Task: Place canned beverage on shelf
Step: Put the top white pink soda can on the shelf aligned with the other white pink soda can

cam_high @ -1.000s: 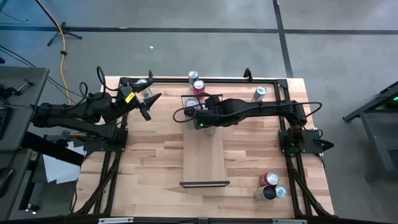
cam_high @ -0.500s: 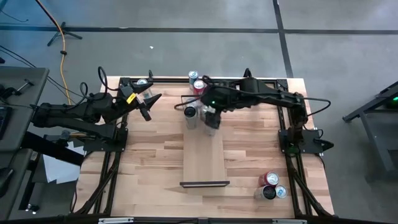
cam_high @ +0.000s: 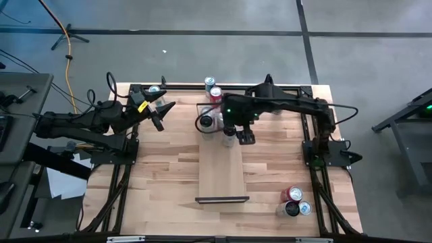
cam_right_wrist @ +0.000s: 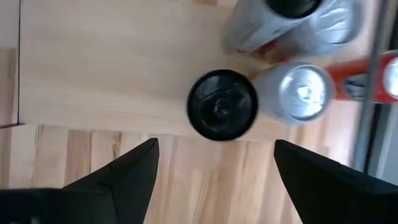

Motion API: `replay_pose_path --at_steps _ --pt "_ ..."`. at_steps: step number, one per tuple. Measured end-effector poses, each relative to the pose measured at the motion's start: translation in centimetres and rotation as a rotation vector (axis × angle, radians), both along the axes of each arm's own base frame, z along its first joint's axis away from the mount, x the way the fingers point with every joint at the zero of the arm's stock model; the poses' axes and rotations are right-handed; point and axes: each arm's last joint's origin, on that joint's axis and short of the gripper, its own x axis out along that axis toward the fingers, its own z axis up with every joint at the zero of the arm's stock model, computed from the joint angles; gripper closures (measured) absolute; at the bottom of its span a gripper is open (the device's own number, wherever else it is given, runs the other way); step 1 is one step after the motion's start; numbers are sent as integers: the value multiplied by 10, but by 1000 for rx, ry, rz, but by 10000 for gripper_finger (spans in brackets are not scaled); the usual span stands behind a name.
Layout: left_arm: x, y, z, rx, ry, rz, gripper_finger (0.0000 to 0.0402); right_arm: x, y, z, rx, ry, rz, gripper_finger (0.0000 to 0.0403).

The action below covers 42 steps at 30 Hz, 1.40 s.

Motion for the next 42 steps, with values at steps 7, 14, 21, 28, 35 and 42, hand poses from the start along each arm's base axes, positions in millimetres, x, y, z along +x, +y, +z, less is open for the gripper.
replay_pose_path --at_steps 7,14,21,28,35,42 --pt "0 0 0 0 0 0 167 17 -13 -34 16 -25 14 98" --pt "0 0 0 8 6 0 167 20 -14 -48 22 -13 20 98" --pt "0 0 0 27 21 10 167 22 -10 -56 40 -10 60 98" --pt "0 0 0 27 21 14 167 25 -11 -58 44 -25 62 98" --pt "0 0 0 27 21 14 167 29 -11 -63 38 -15 78 98" --pt "0 0 0 27 21 15 167 29 -11 -64 37 -7 83 123"
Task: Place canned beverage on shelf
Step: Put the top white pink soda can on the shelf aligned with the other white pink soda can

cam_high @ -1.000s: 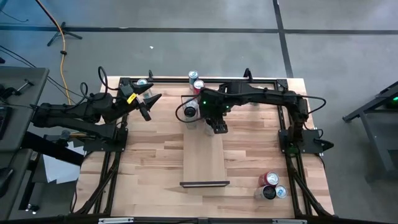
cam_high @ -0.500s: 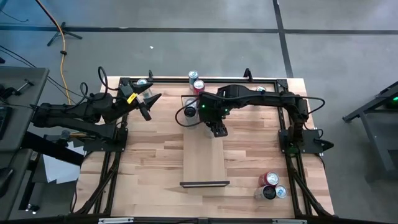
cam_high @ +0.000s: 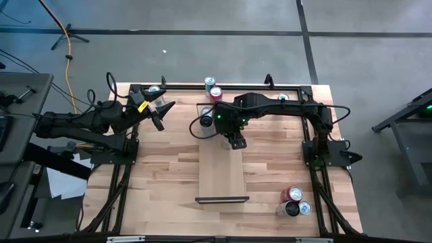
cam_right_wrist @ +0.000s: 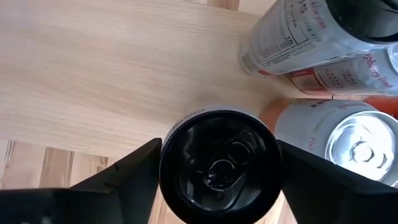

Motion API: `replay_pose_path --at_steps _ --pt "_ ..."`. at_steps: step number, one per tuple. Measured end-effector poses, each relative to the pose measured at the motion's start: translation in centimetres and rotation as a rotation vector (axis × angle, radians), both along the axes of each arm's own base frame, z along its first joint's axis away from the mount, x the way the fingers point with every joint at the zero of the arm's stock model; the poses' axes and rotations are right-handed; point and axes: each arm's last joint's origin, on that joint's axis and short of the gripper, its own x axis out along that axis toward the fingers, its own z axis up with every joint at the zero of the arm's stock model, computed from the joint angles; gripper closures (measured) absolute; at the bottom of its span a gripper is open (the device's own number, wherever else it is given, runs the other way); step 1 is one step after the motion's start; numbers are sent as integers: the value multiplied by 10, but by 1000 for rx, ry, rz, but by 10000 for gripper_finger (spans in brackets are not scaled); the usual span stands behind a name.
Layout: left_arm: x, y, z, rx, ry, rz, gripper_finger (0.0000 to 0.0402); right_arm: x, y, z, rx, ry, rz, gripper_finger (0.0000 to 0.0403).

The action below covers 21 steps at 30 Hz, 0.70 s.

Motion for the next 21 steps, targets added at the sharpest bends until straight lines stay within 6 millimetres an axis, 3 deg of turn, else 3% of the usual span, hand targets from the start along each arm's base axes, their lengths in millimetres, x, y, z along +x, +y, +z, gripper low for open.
replay_pose_path --at_steps 4,9,16,21 --pt "0 0 0 0 0 1 167 0 2 0 7 -1 -20 156" --pt "0 0 0 0 0 2 167 1 5 7 28 -23 -115 156" --pt "0 0 0 0 0 2 167 2 0 23 -9 -94 -405 156" --pt "0 0 0 0 0 1 167 0 -1 22 -36 -81 -444 156"
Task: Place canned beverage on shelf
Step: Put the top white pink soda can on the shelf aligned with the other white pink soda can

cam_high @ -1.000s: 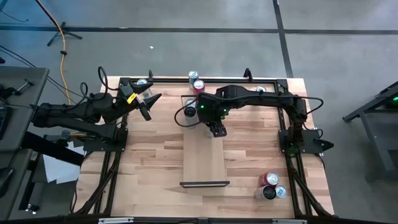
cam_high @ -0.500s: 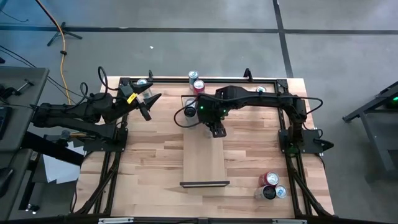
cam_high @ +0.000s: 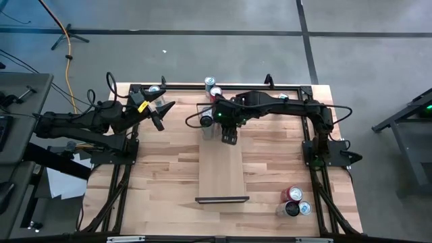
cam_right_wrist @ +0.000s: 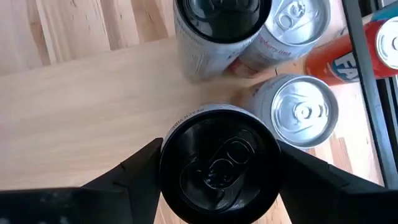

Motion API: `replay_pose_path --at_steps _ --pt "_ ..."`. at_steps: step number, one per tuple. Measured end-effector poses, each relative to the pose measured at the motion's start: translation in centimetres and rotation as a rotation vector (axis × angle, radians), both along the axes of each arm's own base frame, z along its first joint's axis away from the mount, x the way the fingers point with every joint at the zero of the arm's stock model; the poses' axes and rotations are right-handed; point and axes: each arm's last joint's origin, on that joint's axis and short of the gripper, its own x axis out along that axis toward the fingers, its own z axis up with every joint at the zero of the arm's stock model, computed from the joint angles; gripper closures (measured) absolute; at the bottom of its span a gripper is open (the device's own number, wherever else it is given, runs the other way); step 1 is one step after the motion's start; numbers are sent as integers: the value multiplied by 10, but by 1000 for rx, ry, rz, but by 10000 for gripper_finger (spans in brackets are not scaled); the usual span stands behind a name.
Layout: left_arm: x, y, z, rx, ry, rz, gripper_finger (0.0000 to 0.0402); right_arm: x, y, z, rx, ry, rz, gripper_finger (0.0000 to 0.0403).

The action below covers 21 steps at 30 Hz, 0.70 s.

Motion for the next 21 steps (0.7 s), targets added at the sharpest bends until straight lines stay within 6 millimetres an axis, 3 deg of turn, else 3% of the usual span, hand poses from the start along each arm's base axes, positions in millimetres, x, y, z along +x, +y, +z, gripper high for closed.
replay_pose_path --at_steps 16,21 --pt "0 0 0 -8 -7 -10 167 12 -1 -12 15 -16 -58 156" --pt "0 0 0 -7 -6 -11 167 16 -2 -17 14 -9 -57 130"
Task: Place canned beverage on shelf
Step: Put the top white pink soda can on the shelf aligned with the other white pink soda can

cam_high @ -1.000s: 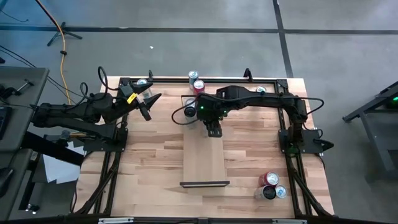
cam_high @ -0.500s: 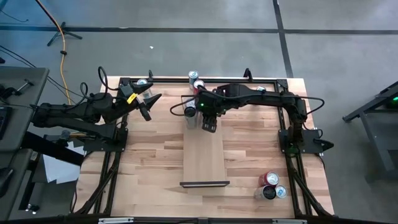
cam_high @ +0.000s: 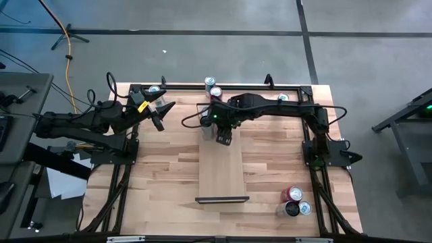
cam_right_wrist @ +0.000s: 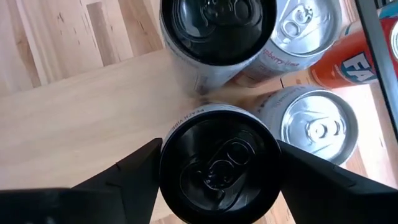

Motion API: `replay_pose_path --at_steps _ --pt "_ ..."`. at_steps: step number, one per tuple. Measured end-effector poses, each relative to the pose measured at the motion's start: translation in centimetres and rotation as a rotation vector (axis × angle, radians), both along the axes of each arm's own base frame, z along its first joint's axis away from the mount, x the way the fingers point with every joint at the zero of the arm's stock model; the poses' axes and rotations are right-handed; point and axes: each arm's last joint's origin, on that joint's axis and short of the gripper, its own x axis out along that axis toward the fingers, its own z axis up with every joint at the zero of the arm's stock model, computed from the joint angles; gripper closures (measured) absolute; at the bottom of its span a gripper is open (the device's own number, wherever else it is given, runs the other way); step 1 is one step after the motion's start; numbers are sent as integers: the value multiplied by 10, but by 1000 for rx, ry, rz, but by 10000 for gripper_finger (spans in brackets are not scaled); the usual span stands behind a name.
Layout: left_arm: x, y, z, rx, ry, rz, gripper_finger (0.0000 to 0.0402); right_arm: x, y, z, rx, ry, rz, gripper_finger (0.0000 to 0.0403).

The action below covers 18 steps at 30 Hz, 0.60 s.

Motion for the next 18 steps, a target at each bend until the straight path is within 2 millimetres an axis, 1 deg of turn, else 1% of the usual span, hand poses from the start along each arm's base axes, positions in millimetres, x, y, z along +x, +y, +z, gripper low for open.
replay_pose_path --at_steps 3,11,14,18 --pt "0 0 0 -1 -1 0 167 2 0 -1 -3 -10 -1 122" --pt "0 0 0 0 -1 0 167 2 0 0 14 -13 22 117" --pt "0 0 0 0 0 0 167 0 0 8 6 -9 49 116" --pt "0 0 0 1 0 0 167 -1 0 23 -13 -51 84 116"
